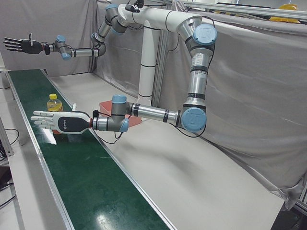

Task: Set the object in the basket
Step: 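Close the left hand fingers around the bottle's middle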

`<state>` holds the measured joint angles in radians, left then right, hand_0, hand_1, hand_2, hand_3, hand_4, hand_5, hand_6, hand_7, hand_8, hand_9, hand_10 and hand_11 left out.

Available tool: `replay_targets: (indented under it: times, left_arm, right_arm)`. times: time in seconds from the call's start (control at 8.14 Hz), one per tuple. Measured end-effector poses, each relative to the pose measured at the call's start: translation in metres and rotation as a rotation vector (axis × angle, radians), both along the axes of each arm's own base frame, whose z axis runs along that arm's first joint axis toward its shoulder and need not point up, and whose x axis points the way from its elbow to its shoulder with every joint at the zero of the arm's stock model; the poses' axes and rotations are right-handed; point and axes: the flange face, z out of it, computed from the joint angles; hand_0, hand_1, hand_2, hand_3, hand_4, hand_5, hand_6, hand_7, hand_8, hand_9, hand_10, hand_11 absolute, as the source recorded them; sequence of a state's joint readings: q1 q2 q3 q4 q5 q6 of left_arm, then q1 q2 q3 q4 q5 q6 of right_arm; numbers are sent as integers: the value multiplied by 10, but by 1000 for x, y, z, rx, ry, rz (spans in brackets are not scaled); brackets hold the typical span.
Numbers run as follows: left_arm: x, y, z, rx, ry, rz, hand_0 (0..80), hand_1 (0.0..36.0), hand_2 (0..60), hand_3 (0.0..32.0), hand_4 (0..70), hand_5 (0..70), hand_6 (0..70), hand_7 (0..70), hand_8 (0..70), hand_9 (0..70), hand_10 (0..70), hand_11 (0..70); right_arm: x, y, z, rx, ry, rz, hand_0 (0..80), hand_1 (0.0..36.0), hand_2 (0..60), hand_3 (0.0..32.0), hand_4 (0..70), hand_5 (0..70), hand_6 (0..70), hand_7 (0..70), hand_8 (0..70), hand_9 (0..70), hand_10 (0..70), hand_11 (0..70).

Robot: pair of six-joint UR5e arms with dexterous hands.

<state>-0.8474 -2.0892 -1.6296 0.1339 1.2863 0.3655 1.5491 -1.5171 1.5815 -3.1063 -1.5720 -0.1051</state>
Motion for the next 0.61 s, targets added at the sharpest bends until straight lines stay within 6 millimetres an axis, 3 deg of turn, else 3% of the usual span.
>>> replay_targets:
  times: [0.37,0.49,0.61]
  left_arm:
    - [10,-11,-8,-7,5,4,616,191,0,0,61,72,0,0,49,61,72,129]
    - [15,-18,-11,-14,9,7,628,234,20,0,132,158,0,19,96,126,151,245]
    - [17,-21,-13,-25,12,10,630,287,445,0,536,593,167,197,364,479,459,662]
  right_arm:
    - [0,0,0,0,0,0,0,0,0,0,0,0,0,0,0,0,0,0]
    - [0,0,0,1,0,0,0,0,0,0,0,0,0,0,0,0,0,0]
    - [0,0,-1,1,-1,0,0,0,0,0,0,0,0,0,0,0,0,0]
